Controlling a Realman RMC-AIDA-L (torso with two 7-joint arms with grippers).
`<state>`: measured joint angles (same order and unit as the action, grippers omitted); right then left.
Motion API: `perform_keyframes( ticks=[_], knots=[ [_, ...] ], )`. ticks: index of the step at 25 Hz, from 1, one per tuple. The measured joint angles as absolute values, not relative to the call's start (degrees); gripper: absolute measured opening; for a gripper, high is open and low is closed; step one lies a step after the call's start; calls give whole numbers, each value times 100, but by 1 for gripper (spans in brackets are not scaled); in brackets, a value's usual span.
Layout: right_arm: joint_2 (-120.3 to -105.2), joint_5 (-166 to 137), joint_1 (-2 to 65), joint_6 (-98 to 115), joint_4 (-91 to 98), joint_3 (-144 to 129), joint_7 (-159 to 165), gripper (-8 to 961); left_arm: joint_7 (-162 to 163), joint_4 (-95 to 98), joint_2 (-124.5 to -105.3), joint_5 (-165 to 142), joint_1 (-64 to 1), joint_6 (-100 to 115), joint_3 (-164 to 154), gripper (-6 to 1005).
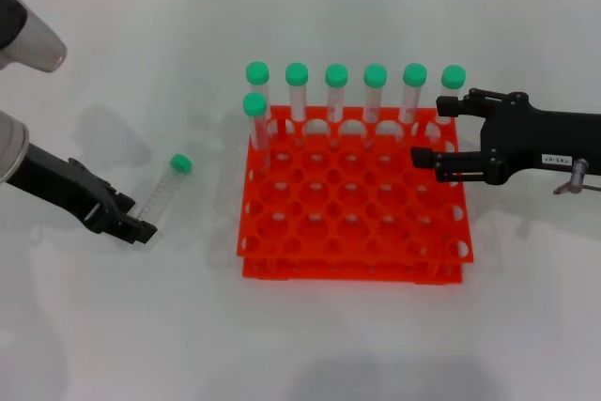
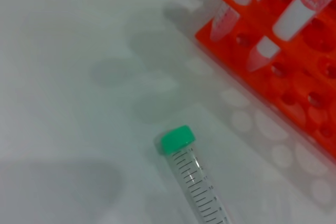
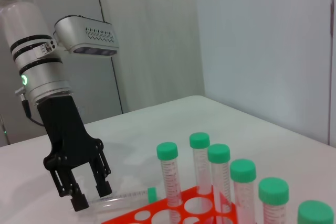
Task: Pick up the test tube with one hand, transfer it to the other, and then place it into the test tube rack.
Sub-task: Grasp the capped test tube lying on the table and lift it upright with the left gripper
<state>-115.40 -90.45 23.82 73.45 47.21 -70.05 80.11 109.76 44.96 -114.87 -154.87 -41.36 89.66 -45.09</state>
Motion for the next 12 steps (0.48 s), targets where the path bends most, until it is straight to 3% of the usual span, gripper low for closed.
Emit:
perform_keyframes(
  ticks=[12],
  knots=[
    [-11540, -9045, 2381, 7355, 4728, -6997, 7985, 860, 10978, 4415, -11496, -15496, -4143, 8943, -4509, 525]
  ],
)
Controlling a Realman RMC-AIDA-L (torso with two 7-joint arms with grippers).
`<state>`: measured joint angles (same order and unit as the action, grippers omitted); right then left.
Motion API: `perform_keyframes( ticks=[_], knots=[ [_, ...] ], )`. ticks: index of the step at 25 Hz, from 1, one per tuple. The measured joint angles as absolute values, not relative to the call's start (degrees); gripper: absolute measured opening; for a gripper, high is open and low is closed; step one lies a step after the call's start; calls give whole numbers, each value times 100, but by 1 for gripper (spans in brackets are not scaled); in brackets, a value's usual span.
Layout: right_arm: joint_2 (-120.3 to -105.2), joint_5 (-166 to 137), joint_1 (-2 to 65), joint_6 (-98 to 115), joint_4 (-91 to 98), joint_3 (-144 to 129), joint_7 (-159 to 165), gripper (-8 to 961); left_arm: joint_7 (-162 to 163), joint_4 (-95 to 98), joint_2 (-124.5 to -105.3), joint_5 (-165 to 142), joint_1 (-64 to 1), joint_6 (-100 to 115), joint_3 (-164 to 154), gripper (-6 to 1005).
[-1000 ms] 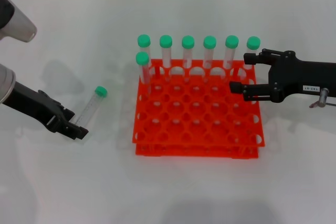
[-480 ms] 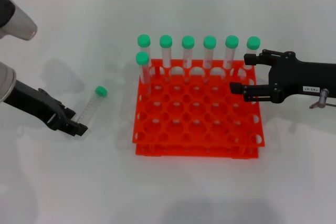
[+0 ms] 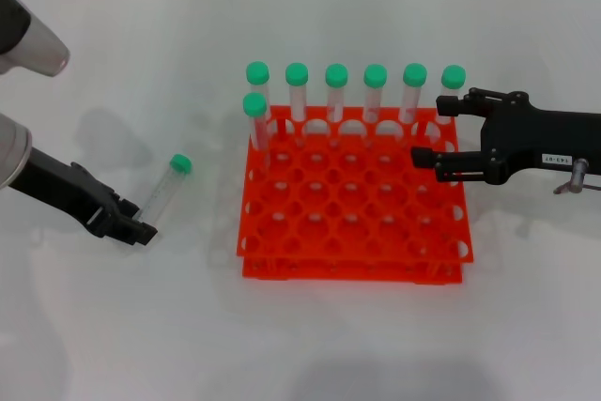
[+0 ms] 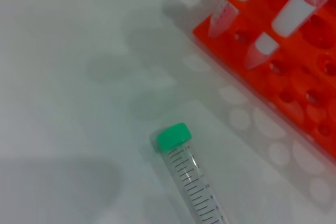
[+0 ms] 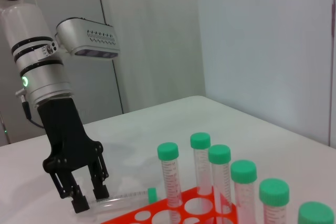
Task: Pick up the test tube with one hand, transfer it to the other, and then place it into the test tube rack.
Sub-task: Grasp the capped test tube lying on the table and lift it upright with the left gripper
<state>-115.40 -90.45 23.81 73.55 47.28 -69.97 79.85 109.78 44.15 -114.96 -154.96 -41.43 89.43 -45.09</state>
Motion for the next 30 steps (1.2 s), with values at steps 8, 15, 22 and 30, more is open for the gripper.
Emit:
perform_keyframes(
  ticks=[8, 15, 22, 30],
  knots=[
    [-11540, -9044, 2373, 7347, 4729, -6995, 7980, 860, 10977, 4412, -11496, -15496, -4132, 8887, -4509, 490],
    [-11540, -9044, 2373, 7347, 4728, -6996, 7980, 860, 10977, 4303, -11469, -15494, -4141, 8831, -4508, 488],
    [-11540, -9044, 2378, 7347, 4729, -6996, 7974, 860, 10986, 4287, -11465, -15494, -4146, 8812, -4509, 419],
    [-11540, -9045, 2373, 7348, 4741, -6996, 7971, 860, 11056, 4288, -11453, -15495, -4149, 8791, -4508, 375]
  ],
)
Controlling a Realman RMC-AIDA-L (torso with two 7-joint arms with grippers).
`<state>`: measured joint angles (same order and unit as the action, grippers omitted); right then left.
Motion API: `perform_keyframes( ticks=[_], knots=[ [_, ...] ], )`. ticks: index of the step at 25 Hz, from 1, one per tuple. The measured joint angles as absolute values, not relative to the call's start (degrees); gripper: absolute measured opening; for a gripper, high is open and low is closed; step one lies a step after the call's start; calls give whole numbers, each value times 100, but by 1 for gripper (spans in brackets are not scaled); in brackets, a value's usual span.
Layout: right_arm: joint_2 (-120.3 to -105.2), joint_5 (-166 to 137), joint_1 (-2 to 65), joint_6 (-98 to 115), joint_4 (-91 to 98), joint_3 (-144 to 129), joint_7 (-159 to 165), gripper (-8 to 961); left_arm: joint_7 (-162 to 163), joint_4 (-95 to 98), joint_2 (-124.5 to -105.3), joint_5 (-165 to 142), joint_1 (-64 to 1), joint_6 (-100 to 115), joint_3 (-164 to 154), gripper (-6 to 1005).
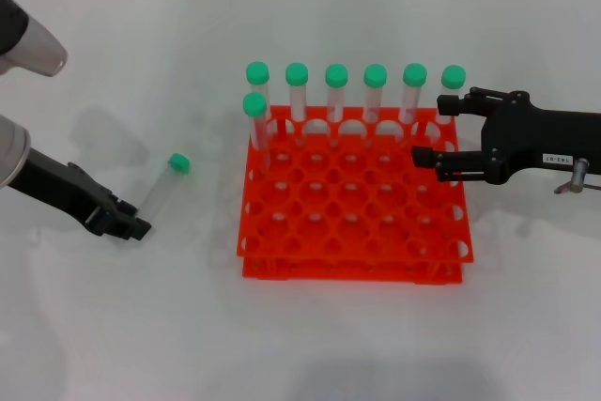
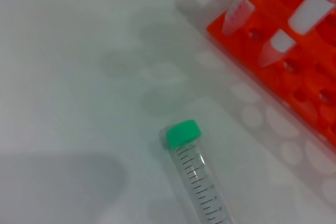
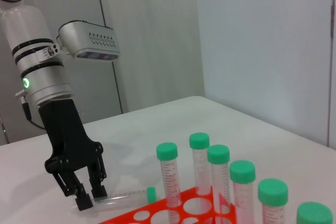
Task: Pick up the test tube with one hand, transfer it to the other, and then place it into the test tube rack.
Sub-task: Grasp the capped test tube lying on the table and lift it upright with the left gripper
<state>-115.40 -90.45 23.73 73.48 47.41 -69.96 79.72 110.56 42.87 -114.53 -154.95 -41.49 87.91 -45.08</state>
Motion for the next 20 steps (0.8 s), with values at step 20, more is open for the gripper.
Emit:
perform_keyframes(
  ticks=[20],
  knots=[
    [-11531, -8982, 2373, 7348, 4746, -6996, 7898, 859, 11191, 4285, -11473, -15616, -4181, 8673, -4562, 352]
  ],
)
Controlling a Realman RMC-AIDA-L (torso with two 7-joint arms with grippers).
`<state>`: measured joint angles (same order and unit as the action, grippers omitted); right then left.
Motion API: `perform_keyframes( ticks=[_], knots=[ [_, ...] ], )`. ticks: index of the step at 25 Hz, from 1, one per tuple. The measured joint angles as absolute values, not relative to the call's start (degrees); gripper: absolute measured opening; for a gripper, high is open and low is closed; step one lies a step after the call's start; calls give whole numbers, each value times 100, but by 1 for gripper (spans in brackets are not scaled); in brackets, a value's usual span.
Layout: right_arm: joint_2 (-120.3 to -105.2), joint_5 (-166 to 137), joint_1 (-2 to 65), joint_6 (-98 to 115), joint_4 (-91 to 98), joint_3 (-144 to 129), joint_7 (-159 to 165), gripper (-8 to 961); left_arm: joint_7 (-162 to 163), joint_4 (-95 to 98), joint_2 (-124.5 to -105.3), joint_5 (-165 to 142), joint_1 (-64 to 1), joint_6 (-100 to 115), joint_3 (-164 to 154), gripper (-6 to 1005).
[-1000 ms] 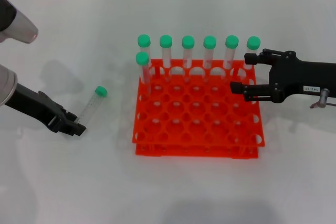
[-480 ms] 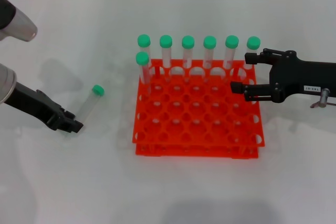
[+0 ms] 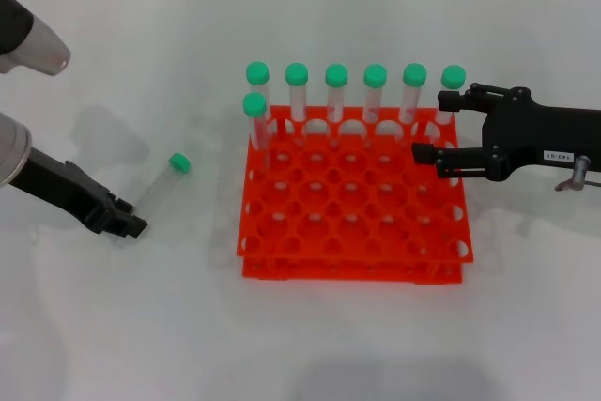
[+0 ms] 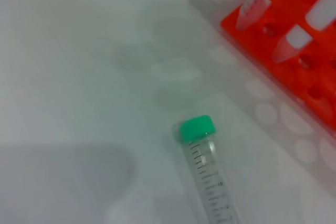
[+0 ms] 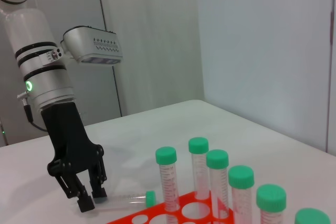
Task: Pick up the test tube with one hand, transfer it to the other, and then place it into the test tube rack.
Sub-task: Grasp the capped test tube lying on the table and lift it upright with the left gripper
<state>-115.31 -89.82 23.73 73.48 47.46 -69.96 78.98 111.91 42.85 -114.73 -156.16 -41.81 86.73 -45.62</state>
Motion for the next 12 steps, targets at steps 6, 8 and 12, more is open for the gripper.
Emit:
perform_keyframes(
  ticks=[6, 8, 12],
  knots=[
    [-11531, -8982, 2373, 7348, 4746, -6989, 7875, 859, 11241, 4280, -11468, -15641, -4188, 8659, -4563, 312],
    [-11531, -8981, 2372, 7347, 4746, -6981, 7852, 859, 11256, 4280, -11468, -15640, -4190, 8657, -4562, 298],
    [-11531, -8975, 2373, 7352, 4742, -6939, 7831, 859, 11266, 4279, -11464, -15621, -4198, 8654, -4559, 275]
  ],
)
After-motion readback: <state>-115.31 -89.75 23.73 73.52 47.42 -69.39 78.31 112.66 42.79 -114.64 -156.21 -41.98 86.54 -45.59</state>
